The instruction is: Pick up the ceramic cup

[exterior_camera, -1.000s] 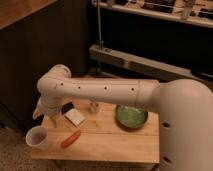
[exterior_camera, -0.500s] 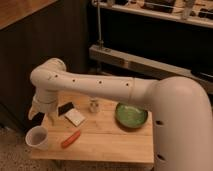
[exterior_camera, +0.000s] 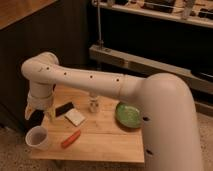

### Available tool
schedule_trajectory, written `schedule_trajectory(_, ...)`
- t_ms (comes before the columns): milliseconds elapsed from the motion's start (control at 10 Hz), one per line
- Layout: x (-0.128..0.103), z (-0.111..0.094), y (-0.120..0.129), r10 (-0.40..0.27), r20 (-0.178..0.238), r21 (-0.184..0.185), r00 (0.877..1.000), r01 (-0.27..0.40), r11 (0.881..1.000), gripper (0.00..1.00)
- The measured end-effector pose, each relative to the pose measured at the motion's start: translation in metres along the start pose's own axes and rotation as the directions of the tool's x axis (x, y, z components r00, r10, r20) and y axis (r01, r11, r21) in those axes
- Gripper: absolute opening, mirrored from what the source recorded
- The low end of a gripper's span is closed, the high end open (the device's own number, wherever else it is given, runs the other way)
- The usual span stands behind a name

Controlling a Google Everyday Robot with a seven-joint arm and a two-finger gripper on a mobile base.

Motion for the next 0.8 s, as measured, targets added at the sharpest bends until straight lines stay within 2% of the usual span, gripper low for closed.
schedule_trajectory(200, 0.000, 0.010, -0.003, 0.001, -0.007, -0.064, 1.000, -0.002, 0.998, 0.65)
schedule_trajectory(400, -0.015, 0.020, 0.006, 0.026, -0.007, -0.123, 1.000, -0.027, 0.992, 0.65)
schedule_trajectory(500, -0.023, 0.025, 0.011, 0.023, -0.003, -0.133, 1.000, -0.023, 0.991, 0.65)
schedule_trajectory(700, -0.021, 0.030, 0.013, 0.022, 0.000, -0.106, 1.000, -0.022, 0.994, 0.65)
schedule_trajectory(800, -0.013, 0.031, 0.014, 0.021, -0.001, -0.100, 1.000, -0.021, 0.995, 0.65)
